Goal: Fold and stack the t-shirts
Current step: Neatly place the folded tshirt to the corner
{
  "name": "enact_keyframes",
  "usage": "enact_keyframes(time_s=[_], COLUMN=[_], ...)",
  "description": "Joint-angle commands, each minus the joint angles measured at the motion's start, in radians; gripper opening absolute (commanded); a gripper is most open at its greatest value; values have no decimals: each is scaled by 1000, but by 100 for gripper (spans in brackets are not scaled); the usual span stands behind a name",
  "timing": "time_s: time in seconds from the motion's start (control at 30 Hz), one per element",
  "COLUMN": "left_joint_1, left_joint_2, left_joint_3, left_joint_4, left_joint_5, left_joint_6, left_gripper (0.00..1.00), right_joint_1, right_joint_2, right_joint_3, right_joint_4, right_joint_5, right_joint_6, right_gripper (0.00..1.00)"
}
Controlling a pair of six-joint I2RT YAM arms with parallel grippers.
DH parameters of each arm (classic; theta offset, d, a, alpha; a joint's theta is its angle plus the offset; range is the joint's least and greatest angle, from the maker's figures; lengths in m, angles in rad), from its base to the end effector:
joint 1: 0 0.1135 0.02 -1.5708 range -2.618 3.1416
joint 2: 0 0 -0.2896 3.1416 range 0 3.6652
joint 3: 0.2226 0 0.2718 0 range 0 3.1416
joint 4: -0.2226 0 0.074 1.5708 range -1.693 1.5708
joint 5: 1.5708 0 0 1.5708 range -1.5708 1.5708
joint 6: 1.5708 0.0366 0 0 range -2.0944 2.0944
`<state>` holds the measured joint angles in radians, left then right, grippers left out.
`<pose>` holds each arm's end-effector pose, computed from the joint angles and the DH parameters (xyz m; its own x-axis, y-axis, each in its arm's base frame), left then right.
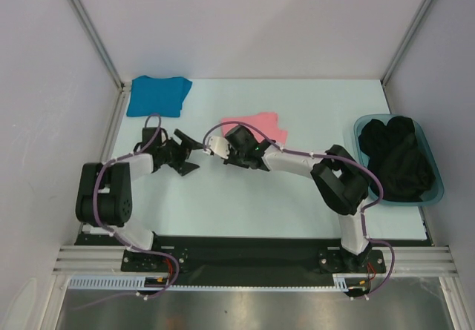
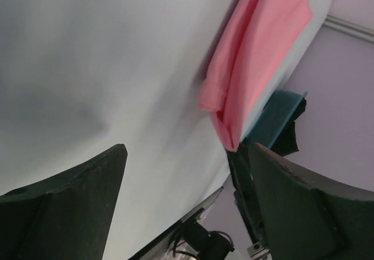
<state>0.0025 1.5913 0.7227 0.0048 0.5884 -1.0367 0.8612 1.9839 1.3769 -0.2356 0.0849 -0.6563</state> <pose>0.3109 -0.0195 0.1600 -0.6956 -0.7177 0.0326 -0.4719 0.4223 -0.7739 0.3032 0.3483 0.1944 0.0535 -0.8708 -0.4886 -0.8664 0.2027 -0.4562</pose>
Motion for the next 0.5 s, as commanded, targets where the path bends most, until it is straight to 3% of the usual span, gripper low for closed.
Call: enact_keyframes(time_s=[0.0, 0.17, 0.47], left_joint_1=[-53, -99, -140], left_joint_2=[114, 260, 364], left_joint_3=[104, 260, 346], left_joint_4=[201, 175, 3], left_joint_5=[45, 50, 34], left_joint_6=[-117, -123, -112], left_gripper=[93, 98, 100], right_joint_1=[-5, -11, -37], right_joint_2=[-31, -25, -39], right_joint_3=[42, 77, 123], right_joint_4=[-27, -39, -48], right_joint_5=[-53, -76, -117], right_joint_6=[43, 72, 118], right_gripper=[5, 4, 3])
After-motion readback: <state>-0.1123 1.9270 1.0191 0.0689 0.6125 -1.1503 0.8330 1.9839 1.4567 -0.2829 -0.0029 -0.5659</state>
